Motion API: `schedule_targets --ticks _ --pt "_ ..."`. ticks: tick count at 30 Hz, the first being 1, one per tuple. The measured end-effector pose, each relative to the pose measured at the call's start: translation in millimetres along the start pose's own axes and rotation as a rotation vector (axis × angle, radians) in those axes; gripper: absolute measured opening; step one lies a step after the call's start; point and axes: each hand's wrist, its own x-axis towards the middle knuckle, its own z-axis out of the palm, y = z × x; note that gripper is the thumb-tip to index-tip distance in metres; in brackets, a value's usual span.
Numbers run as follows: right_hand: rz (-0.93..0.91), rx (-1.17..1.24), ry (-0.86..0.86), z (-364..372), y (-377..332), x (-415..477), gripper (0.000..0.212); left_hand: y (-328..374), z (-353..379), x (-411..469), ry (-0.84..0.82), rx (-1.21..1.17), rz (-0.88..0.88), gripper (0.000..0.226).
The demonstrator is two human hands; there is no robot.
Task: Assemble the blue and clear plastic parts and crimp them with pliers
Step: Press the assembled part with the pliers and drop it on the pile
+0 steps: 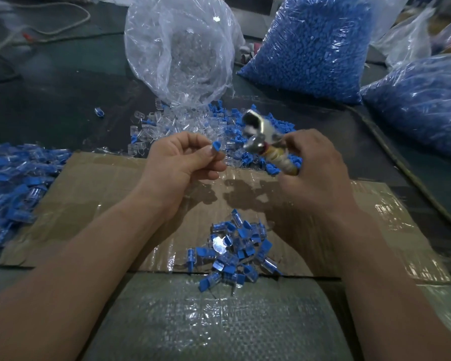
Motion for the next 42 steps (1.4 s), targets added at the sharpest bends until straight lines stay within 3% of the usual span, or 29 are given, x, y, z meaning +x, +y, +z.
schedule_targets --ticks 4,16,42 --pt "-0.063 -0.036 -0.133 11.2 -5.4 -0.3 0.034 1.2 1.1 -0.9 0.009 0.025 0.045 0.011" --pt "-0.070 0.031 -0.267 15.2 -8.7 -0.4 0.030 3.9 3.8 -3.8 -0.012 0.164 0.119 0.016" --pt "-0.074 0.051 -0.271 11.2 -14.7 -0.6 0.015 -2.3 3.8 -5.6 0.023 0.416 0.260 0.024"
